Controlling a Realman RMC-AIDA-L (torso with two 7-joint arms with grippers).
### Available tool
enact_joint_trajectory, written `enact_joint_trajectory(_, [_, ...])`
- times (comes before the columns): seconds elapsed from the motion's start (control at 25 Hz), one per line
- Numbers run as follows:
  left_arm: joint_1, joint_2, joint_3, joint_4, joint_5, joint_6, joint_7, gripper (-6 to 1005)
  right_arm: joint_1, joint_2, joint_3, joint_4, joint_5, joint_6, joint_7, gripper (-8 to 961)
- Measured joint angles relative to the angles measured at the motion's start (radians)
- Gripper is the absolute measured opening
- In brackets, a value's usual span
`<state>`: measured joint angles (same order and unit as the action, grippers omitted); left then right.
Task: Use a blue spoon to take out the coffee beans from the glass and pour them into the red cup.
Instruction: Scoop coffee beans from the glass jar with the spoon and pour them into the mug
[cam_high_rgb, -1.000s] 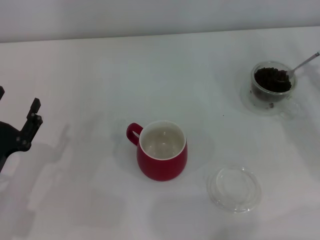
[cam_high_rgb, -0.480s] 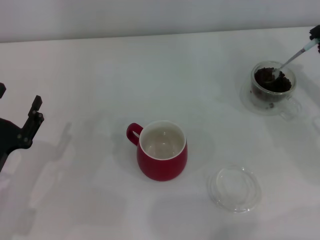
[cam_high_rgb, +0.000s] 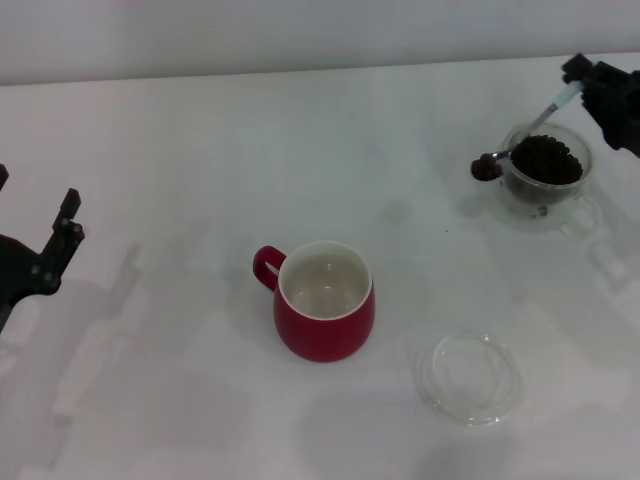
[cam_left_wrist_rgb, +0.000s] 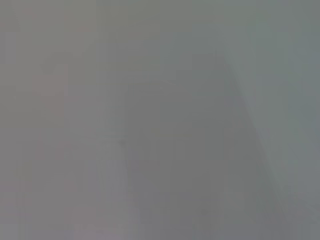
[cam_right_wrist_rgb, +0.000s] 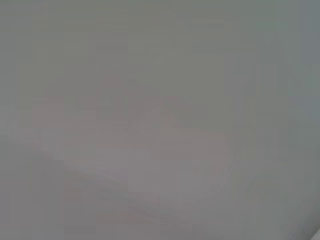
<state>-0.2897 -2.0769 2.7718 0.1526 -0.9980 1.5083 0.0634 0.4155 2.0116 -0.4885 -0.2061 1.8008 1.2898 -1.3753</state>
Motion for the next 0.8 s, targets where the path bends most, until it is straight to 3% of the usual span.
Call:
enact_joint_trajectory(0.48, [-0.002, 0.0, -0.003, -0.002, -0.004, 0.018, 0.021, 709, 0.043, 0.005, -0.057, 0.072, -0.001, 0.084, -0.031, 150])
enact_joint_trajectory(0.8, [-0.001, 0.0, -0.003, -0.002, -0.005, 0.025, 0.023, 710, 0.116, 0.016, -0.139, 0.158, -0.005, 0.095, -0.084, 150])
